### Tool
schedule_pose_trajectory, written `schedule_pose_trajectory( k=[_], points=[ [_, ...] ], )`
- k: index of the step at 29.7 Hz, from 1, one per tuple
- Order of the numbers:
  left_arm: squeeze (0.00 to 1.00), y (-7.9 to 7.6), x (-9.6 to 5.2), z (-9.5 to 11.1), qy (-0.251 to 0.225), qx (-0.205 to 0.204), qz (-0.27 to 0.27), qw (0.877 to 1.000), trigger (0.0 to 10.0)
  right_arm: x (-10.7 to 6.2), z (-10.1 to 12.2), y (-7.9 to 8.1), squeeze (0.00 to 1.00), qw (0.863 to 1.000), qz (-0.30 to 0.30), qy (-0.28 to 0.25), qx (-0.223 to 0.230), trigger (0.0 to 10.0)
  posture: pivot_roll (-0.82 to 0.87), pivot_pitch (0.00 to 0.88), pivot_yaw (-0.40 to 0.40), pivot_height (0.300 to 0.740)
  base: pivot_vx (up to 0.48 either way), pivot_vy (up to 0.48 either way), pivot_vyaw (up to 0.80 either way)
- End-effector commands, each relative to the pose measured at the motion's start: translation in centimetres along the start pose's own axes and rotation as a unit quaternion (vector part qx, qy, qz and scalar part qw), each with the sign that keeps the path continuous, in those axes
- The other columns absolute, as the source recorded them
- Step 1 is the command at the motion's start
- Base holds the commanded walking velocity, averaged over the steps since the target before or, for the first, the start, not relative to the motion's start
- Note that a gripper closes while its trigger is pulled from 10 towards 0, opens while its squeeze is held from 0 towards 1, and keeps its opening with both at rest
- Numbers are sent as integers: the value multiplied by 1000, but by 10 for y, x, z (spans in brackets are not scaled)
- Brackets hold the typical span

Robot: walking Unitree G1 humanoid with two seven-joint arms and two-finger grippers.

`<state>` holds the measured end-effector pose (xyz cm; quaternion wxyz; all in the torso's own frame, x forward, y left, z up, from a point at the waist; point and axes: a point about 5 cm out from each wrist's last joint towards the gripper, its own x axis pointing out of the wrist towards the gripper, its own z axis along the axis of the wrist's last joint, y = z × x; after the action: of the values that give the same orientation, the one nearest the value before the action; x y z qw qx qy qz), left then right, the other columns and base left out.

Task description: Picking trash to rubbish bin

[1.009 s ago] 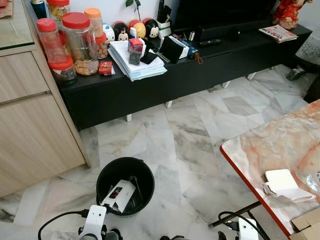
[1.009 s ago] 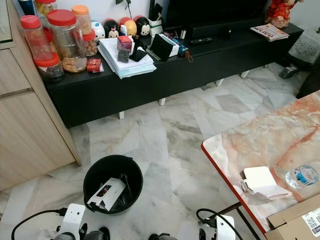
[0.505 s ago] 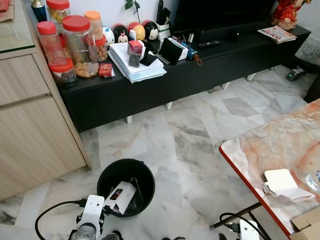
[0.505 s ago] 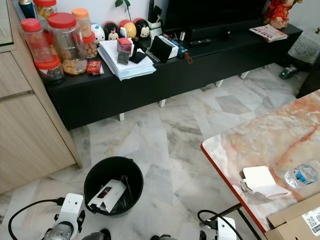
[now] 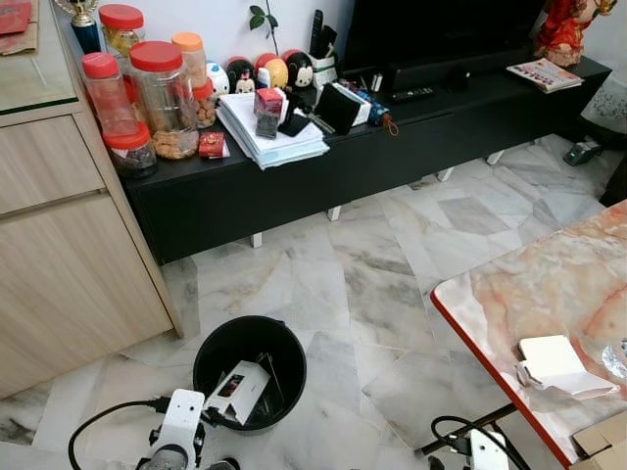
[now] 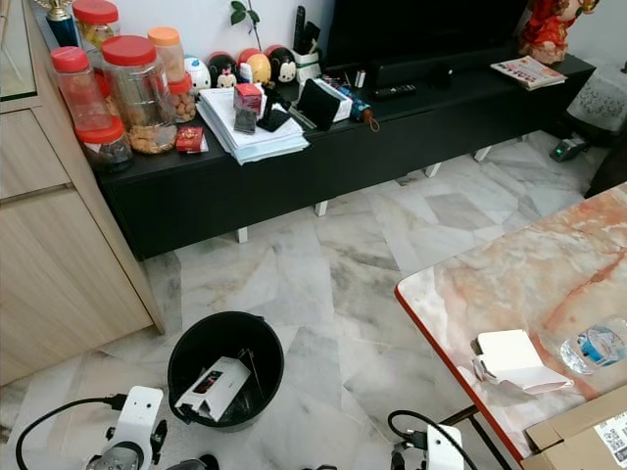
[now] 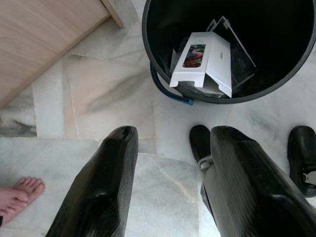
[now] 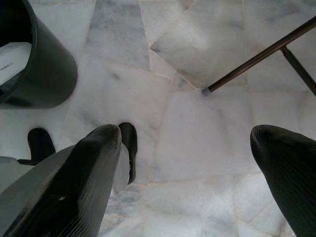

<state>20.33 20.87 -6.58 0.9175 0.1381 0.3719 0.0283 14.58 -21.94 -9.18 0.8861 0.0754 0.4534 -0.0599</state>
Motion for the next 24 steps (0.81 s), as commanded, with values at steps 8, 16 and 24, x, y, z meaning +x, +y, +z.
schedule_pose_trajectory(
  k=[8,16,24],
  points=[
    [0,-3,-3,-10,23,0,-9,1000,10000,-3,-7,-8,0,1000,-11,11,3,10000,68,106,-136,740,0,0,0],
    [0,-5,-4,-13,30,-3,-10,999,10000,-3,-6,-8,0,1000,-9,13,1,10000,69,127,-143,740,0,0,0],
    [0,-5,-5,-19,40,-6,-11,999,10000,-3,-5,-8,0,1000,-10,11,3,10000,65,137,-144,740,0,0,0]
  ],
)
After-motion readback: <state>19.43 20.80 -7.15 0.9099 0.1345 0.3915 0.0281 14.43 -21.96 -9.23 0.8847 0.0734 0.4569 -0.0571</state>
